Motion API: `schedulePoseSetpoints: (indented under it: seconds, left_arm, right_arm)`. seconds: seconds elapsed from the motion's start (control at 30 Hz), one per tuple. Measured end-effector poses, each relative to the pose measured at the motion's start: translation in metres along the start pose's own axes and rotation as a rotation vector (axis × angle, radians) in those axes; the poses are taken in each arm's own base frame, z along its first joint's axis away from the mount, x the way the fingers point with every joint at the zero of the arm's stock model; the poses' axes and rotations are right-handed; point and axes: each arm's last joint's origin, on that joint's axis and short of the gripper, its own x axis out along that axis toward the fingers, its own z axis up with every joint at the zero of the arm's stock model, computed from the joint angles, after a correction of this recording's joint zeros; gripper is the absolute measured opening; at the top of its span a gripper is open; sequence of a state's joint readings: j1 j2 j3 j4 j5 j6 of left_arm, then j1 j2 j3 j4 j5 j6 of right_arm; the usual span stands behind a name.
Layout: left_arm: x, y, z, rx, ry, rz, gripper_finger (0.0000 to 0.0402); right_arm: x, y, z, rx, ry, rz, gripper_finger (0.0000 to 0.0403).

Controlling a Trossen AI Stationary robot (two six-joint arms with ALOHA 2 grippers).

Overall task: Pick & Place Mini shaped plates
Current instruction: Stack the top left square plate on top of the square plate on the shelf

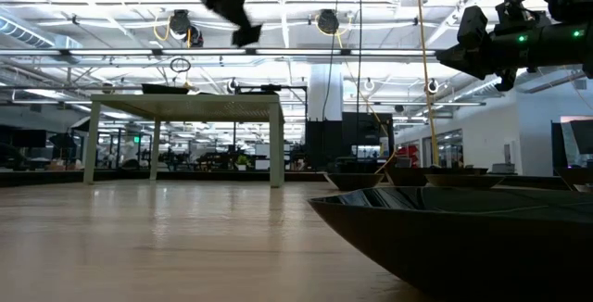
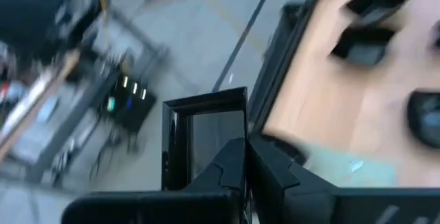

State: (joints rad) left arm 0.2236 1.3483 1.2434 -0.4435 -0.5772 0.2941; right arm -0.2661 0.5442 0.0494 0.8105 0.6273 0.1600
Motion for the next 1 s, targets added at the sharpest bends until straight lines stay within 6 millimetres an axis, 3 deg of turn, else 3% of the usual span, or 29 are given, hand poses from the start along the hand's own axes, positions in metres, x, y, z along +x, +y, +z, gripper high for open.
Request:
schedulePoseSetpoints:
  seconds: [0.23, 0.43, 0.73, 1.0]
  left_arm:
    - [0.016, 0.029, -0.030, -0.168, 0.229, 0.098, 0.0008]
    - [0.021, 0.039, -0.036, -0.316, 0.260, 0.143, 0.0005]
    - [0.042, 0.031, -0.046, -0.458, 0.339, 0.173, 0.0004]
    - [0.052, 0.026, -0.049, -0.443, 0.371, 0.171, 0.0009]
  right_arm:
    - [0.000, 0.000, 0.000, 0.000, 0.000, 0.000, 0.0052]
    - [0.000, 0.000, 0.000, 0.000, 0.000, 0.000, 0.0052]
    - [0.000, 0.000, 0.000, 0.000, 0.000, 0.000, 0.0052]
    - [0.000, 0.000, 0.000, 0.000, 0.000, 0.000, 0.0052]
